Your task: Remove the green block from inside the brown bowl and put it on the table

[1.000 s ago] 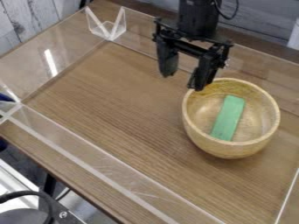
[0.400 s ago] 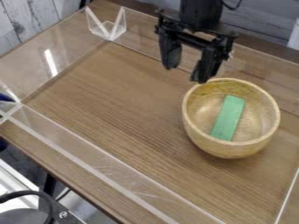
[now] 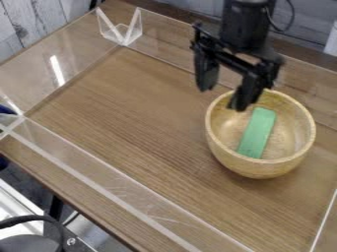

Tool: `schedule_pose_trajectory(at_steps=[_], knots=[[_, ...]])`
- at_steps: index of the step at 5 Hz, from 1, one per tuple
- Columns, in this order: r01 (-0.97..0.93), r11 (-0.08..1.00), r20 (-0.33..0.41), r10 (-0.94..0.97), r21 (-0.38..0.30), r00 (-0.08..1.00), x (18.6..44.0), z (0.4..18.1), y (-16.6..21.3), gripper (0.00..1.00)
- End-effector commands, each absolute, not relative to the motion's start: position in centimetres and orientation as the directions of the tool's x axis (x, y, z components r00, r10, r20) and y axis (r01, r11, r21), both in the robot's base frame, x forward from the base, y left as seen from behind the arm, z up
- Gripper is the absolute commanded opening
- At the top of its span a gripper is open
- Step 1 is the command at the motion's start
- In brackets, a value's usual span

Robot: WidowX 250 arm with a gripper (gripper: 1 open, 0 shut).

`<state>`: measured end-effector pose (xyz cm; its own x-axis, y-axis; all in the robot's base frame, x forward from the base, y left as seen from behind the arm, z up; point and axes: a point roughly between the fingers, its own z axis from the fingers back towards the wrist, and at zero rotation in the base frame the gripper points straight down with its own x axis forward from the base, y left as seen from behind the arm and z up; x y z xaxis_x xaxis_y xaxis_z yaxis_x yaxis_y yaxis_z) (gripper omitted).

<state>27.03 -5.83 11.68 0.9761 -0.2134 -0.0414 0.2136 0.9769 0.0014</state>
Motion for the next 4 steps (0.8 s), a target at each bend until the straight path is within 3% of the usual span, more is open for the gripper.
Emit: schedule_pose_trajectory(at_steps=[1,4], knots=[[0.216,0.976,0.009,-0.216,-0.010,0.976,28.4,12.6,-7.0,1.00],[0.219,0.976,-0.048,-0.220,-0.016,0.974,30.2,11.8,-7.7,1.00]])
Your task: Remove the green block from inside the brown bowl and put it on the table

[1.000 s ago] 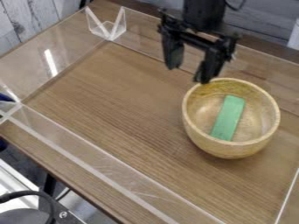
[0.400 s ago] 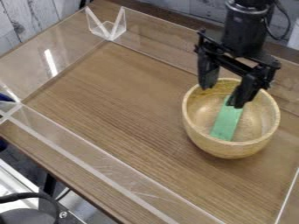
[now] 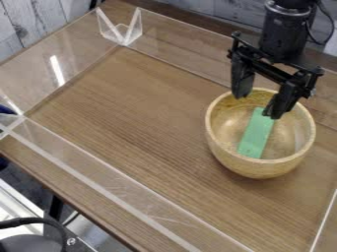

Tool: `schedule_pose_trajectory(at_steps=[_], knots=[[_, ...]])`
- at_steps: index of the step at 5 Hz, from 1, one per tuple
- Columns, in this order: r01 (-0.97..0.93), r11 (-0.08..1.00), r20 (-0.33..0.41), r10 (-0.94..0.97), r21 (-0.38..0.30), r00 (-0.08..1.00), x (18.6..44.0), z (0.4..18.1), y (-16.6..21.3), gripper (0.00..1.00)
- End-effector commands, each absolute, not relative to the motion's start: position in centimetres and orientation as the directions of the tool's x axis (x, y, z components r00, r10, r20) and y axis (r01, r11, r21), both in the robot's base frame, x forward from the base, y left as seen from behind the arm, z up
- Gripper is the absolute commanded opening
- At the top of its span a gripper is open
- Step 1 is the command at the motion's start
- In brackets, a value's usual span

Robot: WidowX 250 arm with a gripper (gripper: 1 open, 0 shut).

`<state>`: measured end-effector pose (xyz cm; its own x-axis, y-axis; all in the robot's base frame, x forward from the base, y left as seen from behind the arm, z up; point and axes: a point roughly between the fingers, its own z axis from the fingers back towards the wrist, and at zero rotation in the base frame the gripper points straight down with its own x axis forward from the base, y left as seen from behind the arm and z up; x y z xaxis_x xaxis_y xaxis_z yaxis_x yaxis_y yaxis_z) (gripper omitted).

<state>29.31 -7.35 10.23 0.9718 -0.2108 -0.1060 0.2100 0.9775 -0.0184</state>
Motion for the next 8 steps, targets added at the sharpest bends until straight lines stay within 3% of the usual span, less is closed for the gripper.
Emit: schedule_pose_trajectory(at_steps=[1,2,4,8], knots=[[0.213,0.977,-0.054,-0.213,-0.019,0.975,30.6,12.4,-7.4,1.00],[0.202,0.979,-0.064,-0.203,-0.024,0.977,30.8,12.9,-6.7,1.00],[0.098,0.995,-0.130,-0.093,0.028,0.987,31.5,8.9,-7.3,1.00],[-0.006,0.999,-0.206,-0.002,-0.036,0.979,29.9,5.2,-6.1,1.00]])
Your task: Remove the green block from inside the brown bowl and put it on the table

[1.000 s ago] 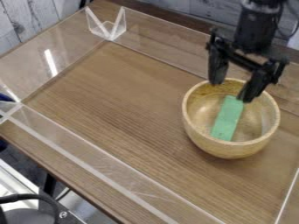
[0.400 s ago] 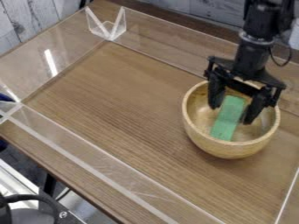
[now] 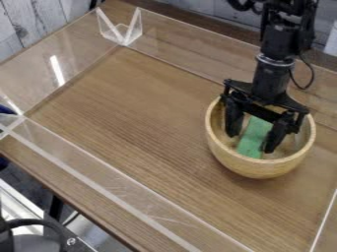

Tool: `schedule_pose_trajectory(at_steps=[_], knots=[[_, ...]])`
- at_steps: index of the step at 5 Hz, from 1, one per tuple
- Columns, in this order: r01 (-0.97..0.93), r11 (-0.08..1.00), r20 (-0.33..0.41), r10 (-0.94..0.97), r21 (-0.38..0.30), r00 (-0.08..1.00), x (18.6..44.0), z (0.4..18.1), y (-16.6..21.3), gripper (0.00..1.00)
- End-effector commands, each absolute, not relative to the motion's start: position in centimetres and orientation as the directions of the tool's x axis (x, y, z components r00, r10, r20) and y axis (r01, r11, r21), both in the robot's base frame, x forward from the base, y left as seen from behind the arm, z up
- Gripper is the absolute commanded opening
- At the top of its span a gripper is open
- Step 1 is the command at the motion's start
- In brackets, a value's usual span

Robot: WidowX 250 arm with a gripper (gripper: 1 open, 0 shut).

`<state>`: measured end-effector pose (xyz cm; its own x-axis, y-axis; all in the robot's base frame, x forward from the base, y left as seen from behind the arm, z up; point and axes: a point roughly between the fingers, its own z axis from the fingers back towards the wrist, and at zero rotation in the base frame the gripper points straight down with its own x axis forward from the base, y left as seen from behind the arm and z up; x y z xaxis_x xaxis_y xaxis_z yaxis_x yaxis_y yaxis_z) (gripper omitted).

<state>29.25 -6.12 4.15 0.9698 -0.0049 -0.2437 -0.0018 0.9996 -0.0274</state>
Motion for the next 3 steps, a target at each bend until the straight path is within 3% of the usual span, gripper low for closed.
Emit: schedule_pose_trajectory(at_steps=[1,3], knots=[[-0.018,0.999,-0.196,0.010,-0.037,0.981,30.02,5.11,-5.92,0.00],[-0.049,0.999,-0.176,0.045,-0.019,0.983,29.97,5.47,-5.44,0.00]])
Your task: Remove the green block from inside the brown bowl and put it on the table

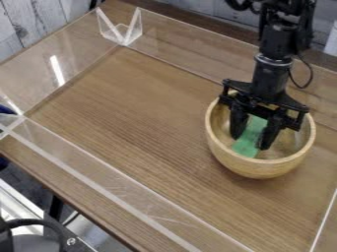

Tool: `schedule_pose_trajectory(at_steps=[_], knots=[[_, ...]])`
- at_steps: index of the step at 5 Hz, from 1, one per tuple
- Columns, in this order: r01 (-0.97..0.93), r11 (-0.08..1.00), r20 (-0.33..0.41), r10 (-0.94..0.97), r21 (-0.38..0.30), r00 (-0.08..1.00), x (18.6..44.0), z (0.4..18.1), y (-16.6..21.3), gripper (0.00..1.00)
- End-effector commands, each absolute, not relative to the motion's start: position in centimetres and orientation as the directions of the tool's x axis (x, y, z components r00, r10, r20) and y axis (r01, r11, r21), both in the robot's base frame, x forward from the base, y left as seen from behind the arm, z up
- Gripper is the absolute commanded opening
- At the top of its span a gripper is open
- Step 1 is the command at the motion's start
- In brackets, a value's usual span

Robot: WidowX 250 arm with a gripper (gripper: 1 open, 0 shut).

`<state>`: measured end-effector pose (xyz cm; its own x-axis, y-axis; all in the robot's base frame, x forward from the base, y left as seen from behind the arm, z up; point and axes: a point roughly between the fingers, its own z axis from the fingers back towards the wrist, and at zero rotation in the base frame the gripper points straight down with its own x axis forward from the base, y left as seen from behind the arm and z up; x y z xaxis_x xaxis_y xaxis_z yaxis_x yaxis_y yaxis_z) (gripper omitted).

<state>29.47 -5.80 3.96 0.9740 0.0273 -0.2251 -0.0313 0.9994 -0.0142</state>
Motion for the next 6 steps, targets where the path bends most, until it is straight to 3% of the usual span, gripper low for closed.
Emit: schedule_pose_trajectory(at_steps=[1,3,6], knots=[[-0.073,0.997,-0.166,0.072,0.003,0.983,29.9,5.6,-5.1,0.00],[-0.060,0.997,-0.148,0.052,-0.050,0.988,30.2,6.0,-4.4,0.00],[-0.043,0.990,-0.177,0.018,-0.137,0.984,30.5,6.7,-3.5,0.00]])
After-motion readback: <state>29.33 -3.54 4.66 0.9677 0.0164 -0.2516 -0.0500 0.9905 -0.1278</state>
